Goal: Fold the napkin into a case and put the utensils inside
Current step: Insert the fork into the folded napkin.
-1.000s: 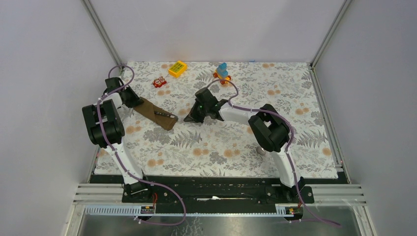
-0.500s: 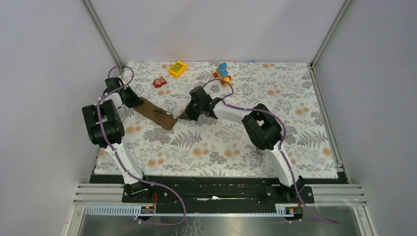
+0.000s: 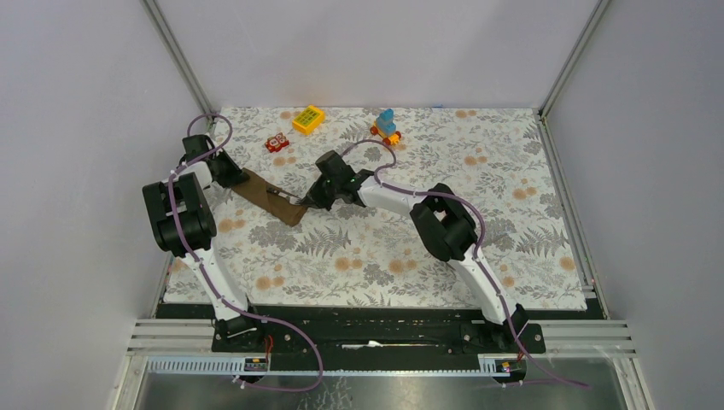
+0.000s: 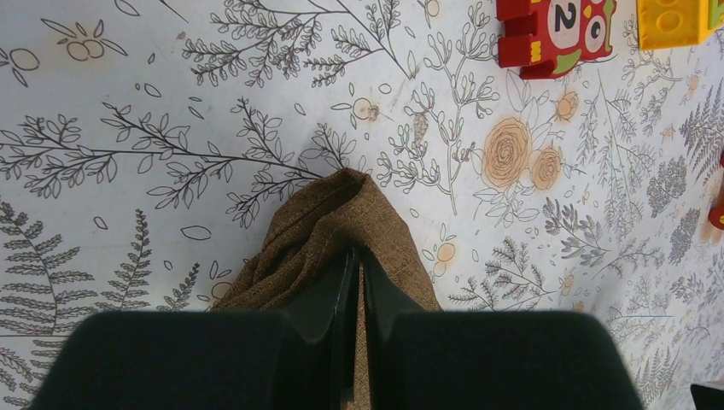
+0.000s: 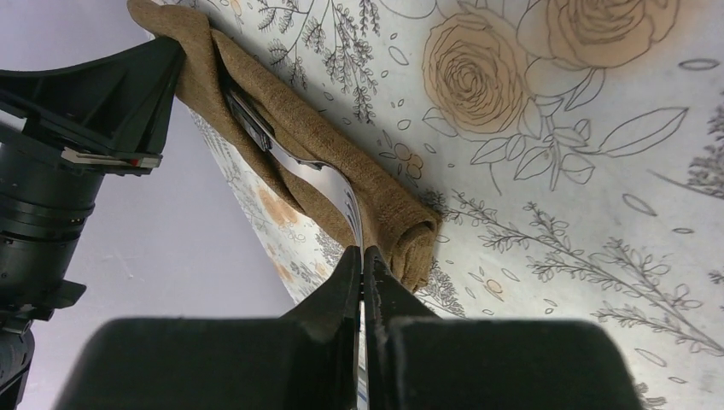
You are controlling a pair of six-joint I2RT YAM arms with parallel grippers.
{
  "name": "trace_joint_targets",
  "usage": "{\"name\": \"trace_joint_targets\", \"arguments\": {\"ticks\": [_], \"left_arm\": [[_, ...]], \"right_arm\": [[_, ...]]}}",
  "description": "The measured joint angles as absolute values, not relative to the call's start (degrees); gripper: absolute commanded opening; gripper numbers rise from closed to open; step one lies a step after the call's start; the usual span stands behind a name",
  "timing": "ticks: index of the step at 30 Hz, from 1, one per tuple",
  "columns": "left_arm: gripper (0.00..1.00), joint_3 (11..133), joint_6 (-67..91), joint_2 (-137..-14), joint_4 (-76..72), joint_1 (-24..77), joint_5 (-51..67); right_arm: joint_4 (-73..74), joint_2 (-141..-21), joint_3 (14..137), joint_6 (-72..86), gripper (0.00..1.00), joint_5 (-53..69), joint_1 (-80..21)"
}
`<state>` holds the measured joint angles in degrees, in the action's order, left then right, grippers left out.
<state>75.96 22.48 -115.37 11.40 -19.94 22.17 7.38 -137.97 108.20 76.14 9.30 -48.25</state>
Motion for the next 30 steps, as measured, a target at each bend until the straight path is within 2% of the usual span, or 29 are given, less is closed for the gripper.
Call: {"name": "trace_joint_targets", "arguments": {"ticks": [12,14,17,18,30], "left_arm": [[0.1,75.72,22.52,-115.37,10.33,-20.12,22.22],[0.2,75.72,22.55,-115.37,10.15,-20.18,22.33],[0.42,75.72,22.96,-115.18,10.15,-20.16,23.07],[0.45,75.72,23.27,-114.83,10.13,-20.18,23.35],[0.43,81.21,26.94,-113.38,10.09,-24.05,24.27]], "right_arm": [[6.28,-140.46,110.21,79.88,0.0,6.02,-49.76],[5.43,-140.88,110.26,80.03,0.0,5.65,-49.78],[4.73,-140.97,110.24,80.01,0.0,5.23,-49.82],[4.43,-140.97,110.24,80.01,0.0,5.13,-49.84],[2.66,-140.97,110.08,80.44,0.0,4.97,-49.84]]}}
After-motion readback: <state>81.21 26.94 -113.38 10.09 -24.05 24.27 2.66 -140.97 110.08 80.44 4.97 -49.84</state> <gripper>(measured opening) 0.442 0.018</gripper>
